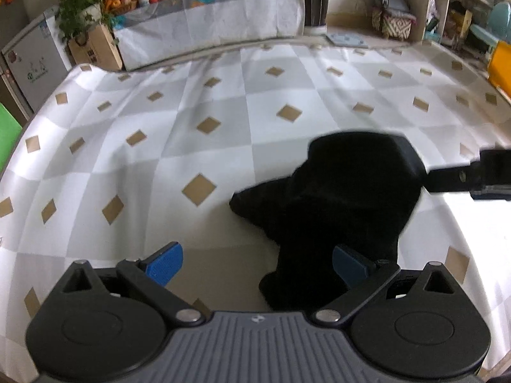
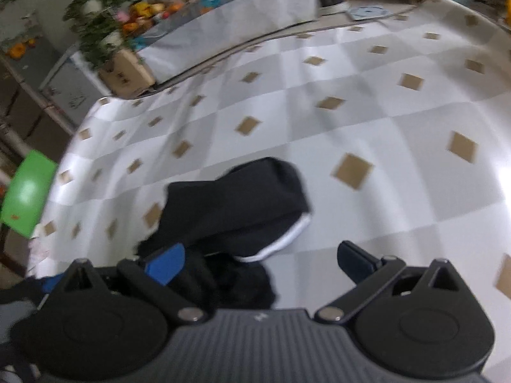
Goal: Fold clothes
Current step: 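Close the right tool on the black garment's hem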
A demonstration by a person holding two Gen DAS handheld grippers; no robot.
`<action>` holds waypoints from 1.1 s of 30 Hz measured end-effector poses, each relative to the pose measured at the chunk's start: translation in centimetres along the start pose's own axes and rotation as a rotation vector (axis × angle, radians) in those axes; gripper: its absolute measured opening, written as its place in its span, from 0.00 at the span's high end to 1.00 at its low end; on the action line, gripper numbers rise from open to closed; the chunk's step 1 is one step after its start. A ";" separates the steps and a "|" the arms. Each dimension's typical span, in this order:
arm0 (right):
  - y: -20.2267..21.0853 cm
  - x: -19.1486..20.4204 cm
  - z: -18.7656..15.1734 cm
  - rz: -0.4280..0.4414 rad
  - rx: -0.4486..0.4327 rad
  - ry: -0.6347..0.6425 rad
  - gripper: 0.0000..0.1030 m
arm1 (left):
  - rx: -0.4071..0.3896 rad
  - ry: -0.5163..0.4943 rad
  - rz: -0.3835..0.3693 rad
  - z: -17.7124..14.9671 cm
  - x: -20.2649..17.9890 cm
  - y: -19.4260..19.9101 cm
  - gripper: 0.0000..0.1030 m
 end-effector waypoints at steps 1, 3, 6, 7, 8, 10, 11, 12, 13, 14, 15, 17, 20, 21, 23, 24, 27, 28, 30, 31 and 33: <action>-0.3 0.6 0.1 0.002 -0.002 0.014 0.01 | 0.004 -0.002 0.001 0.0 0.0 -0.1 0.03; -1.1 1.4 0.2 -0.008 0.013 0.025 0.01 | 0.001 -0.007 0.007 0.0 0.1 -0.2 0.03; -1.2 1.9 0.7 -0.018 0.009 0.006 0.03 | -0.012 0.000 0.015 0.2 0.6 0.0 0.03; -1.0 2.0 0.8 -0.029 -0.001 0.005 0.03 | -0.018 0.010 0.012 0.3 0.9 0.1 0.03; -0.8 2.1 0.9 -0.040 -0.011 0.005 0.03 | -0.023 0.030 0.001 0.4 1.3 0.2 0.03; -0.3 2.2 1.0 -0.042 -0.033 0.009 0.03 | -0.021 0.071 -0.013 0.5 2.1 0.3 0.03; -0.1 2.1 1.1 -0.045 -0.039 0.007 0.03 | -0.018 0.090 -0.015 0.6 2.6 0.3 0.03; 0.1 2.1 1.1 -0.047 -0.045 0.005 0.03 | -0.016 0.107 -0.009 0.7 2.9 0.3 0.03; 0.3 2.1 1.1 -0.042 -0.054 0.004 0.03 | -0.024 0.119 -0.004 0.8 3.2 0.4 0.03; 0.5 2.1 1.2 -0.034 -0.063 0.008 0.03 | -0.031 0.130 0.001 0.9 3.4 0.6 0.03; 0.4 2.1 1.3 -0.034 -0.065 0.013 0.04 | -0.035 0.134 0.007 0.9 3.5 0.6 0.03; 0.2 2.3 1.3 -0.039 -0.058 0.021 0.09 | -0.041 0.140 0.019 1.0 3.7 0.7 0.03; 0.1 2.7 1.3 -0.011 -0.052 0.025 0.18 | -0.024 0.130 0.031 0.9 3.6 0.3 0.04; 0.1 2.8 1.2 0.004 -0.051 0.025 0.19 | -0.023 0.125 0.035 0.8 3.5 0.2 0.05; 0.1 2.8 1.2 0.017 -0.053 0.013 0.19 | -0.023 0.124 0.033 0.8 3.5 0.2 0.06; 0.0 2.9 1.2 0.031 -0.050 0.011 0.17 | -0.023 0.126 0.029 0.8 3.5 0.2 0.06; -0.3 3.2 1.0 0.087 -0.028 -0.003 0.13 | -0.018 0.136 0.010 0.9 3.5 0.2 0.06; -0.5 3.5 0.9 0.098 -0.021 0.001 0.11 | -0.017 0.133 0.014 0.9 3.4 0.2 0.06; -1.1 4.1 0.9 0.103 -0.011 0.016 0.11 | -0.014 0.127 0.022 0.9 3.3 0.1 0.06; -1.4 4.4 0.8 0.105 -0.007 0.019 0.11 | -0.011 0.124 0.031 0.8 3.3 0.0 0.06; -2.3 4.9 0.6 0.110 0.004 0.020 0.12 | -0.006 0.118 0.050 0.7 3.4 -0.2 0.06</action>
Point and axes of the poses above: each gripper's, at about its wrist camera, not at the fingertips, and y roughly against the way its jaws point, x to its left, z to its top, the point moved 5 cm from there along -y, roughly the way its jaws point, and after that the axes turned 7 degrees about x, right-handed, at the moved point
